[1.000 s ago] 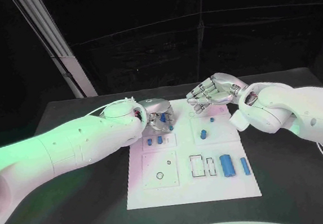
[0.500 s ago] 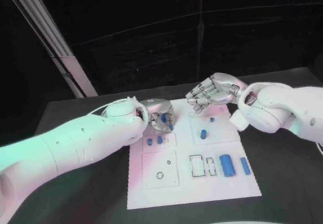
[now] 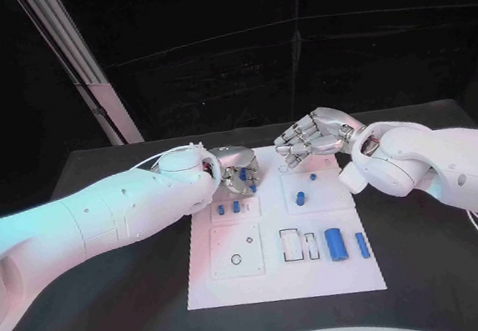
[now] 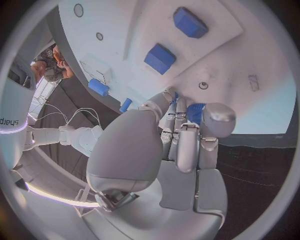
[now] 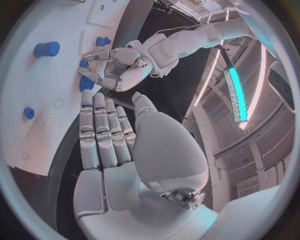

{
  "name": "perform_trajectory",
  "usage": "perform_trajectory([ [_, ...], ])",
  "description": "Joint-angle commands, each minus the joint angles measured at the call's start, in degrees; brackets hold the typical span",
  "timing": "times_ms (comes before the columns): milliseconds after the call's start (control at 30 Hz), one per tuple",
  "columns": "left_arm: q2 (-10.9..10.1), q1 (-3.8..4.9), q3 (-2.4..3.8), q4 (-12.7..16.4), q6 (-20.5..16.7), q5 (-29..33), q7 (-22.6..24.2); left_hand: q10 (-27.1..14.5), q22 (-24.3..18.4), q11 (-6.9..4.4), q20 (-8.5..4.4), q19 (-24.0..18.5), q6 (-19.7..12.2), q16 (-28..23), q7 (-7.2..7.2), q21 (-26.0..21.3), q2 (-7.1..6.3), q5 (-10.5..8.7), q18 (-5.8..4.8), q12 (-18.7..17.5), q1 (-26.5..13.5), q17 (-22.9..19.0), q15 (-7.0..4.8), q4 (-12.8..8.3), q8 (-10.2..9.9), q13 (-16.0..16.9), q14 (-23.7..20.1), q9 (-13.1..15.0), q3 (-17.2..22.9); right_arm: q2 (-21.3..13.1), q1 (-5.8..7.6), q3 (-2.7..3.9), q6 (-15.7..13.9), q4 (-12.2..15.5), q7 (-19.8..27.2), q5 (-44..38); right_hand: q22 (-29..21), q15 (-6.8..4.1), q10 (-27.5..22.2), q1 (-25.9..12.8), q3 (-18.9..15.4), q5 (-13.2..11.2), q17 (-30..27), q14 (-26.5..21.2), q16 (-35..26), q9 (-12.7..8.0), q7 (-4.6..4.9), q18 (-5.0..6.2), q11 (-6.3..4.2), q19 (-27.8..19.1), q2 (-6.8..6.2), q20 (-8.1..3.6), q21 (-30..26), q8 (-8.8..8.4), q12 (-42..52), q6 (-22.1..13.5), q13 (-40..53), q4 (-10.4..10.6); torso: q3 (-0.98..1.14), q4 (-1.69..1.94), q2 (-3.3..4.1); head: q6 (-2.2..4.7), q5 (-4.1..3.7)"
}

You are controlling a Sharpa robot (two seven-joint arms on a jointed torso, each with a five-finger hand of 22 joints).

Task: Assemble the parts on the task board

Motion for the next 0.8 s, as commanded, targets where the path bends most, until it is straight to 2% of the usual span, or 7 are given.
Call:
perform_trajectory([
  [33,0.1,-0.25,-0.18,0.1,1.8,-0.4,-0.6,0.4,0.1,-0.06,0.13,0.4,-0.2,0.2,0.33,0.3,0.1,0.17,-1.09,-0.3,-0.7,0.0,-0.25,0.0,-0.2,0.0,1.9,-0.1,0.3,0.0,0.09,0.03,0.1,0.1,0.6,-0.1,-0.1,0.06,-0.5,-0.4,0.0,0.1,-0.1,-0.3,0.0,0.0,-0.16,0.18,-0.04,0.1,0.01,0.26,-0.3,-0.05,0.3,-0.4,0.0,-0.3,0.0,0.0,0.0,-0.07,0.0],
  [200,0.1,-0.25,-0.17,0.0,1.9,-0.4,-1.1,0.7,0.3,-0.06,0.15,0.4,0.0,0.2,0.34,0.4,0.18,0.19,-1.12,-0.5,-0.7,-0.1,-0.26,-0.1,-0.4,0.0,1.9,0.0,0.6,0.0,0.09,0.03,0.1,0.1,0.6,-0.1,-0.1,0.06,-0.5,-0.4,0.0,0.1,-0.1,-0.3,0.0,0.0,-0.16,0.18,-0.04,0.1,0.01,0.26,-0.3,-0.05,0.3,-0.4,0.0,-0.3,-0.02,0.02,0.0,-0.06,-0.13],
  [567,0.2,-0.26,-0.17,-0.3,1.9,-0.4,-1.8,5.8,2.7,-1.16,-0.48,0.8,4.8,0.6,-0.33,2.3,2.76,-0.35,-1.37,-1.2,0.7,0.3,-1.16,-1.7,-0.3,0.3,2.2,0.4,4.8,0.1,0.09,0.03,0.1,0.1,0.6,-0.1,-0.1,0.06,-0.5,-0.4,0.0,0.1,-0.1,-0.3,0.0,0.0,-0.16,0.18,-0.04,0.1,0.01,0.26,-0.3,-0.05,0.3,-0.4,0.0,-0.3,-0.01,0.01,-0.02,-0.02,-0.27],
  [800,0.1,-0.26,-0.15,-0.5,0.3,-0.4,-1.8,6.9,3.5,-1.27,-0.7,0.9,5.8,0.8,-0.26,2.9,3.29,-0.62,-1.51,-2.1,1.2,0.4,-1.27,-3.1,-0.8,0.3,2.3,0.3,7.1,0.1,0.09,0.03,0.1,0.1,0.6,-0.1,-0.2,0.05,-0.6,-0.3,0.1,0.2,-0.1,-0.3,0.0,0.0,-0.16,0.19,-0.04,0.2,0.08,0.26,-0.4,-0.03,0.4,-0.5,0.0,-0.4,0.0,0.01,-0.03,0.06,-0.29],
])
